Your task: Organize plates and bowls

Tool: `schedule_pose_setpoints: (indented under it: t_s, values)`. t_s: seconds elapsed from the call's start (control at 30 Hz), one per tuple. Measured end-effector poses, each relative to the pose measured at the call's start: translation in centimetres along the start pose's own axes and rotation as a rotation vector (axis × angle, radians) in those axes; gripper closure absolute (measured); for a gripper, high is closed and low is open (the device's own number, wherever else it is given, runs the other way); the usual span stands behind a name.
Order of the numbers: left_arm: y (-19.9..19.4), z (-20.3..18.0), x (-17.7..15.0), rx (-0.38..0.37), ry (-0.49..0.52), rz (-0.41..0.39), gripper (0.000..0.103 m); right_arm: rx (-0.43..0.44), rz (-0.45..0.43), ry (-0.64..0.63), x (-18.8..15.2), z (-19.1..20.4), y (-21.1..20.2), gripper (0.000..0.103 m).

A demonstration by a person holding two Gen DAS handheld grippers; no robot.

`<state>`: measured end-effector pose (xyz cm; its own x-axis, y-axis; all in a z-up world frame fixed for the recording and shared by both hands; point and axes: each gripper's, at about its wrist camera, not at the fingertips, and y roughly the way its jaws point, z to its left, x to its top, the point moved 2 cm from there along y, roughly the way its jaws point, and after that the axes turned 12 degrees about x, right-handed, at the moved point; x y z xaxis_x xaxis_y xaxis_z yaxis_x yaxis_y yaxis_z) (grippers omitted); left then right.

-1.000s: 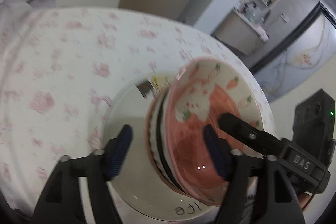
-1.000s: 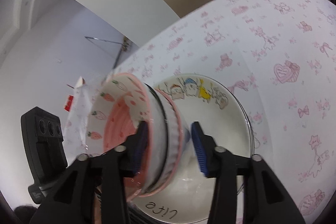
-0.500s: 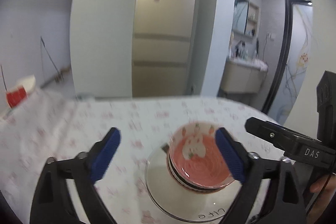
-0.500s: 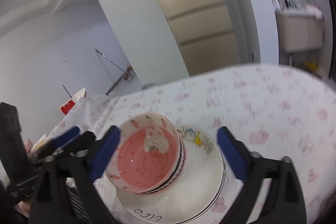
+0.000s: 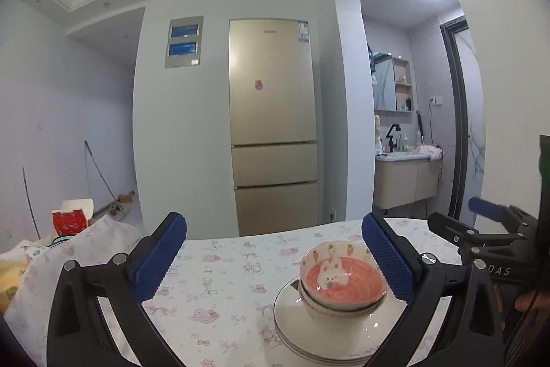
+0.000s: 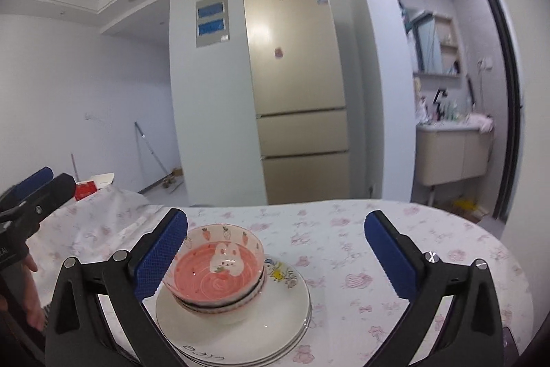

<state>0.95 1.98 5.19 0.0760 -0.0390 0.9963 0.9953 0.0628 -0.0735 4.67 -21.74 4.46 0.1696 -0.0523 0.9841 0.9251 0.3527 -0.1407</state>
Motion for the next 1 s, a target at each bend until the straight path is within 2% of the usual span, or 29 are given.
schedule_pose_setpoints:
  t_s: [0.13,0.23,0.37,0.53,0.67,0.83,1.0]
  values:
    - [-0.7,0.3,-1.6,0.008,0.0,-0.016,0.0,-0.05,-0.056,-0.124,-1.6,2.4,-1.5,0.0]
    - [-0.5,0.9,-2.3,-0.003,-0.039,-0.003,0.0,-0.042,-0.065,-0.155,-2.6,3.5,-1.8,0.0]
    - [-0.6,1.0,-3.2,0.009,-0.028,-0.026,0.0,-0.05,-0.115,-0.148,-3.8,3.5,-2.3,0.0]
    - [-0.8,0.2,-5.3,-0.001,0.019,-0.033,0.0,-0.036,-0.082,-0.121,-4.7,3.0,-1.8,0.0]
    - [-0.9,-0.5,-5.6,-0.015,0.047,-0.03,0.0,-0.032,-0.082,-0.119,-5.0,3.0,-2.2,0.0]
    - [0.0,-0.8,-5.7,-0.013,0.062,0.011,0.0,-0.018,-0.094,-0.144,-5.2,3.7,-2.4,0.0]
    - [-0.4,-0.6,-5.7,-0.003,0.053,-0.011,0.0,-0.021,-0.084,-0.151,-5.3,3.8,-2.3,0.0]
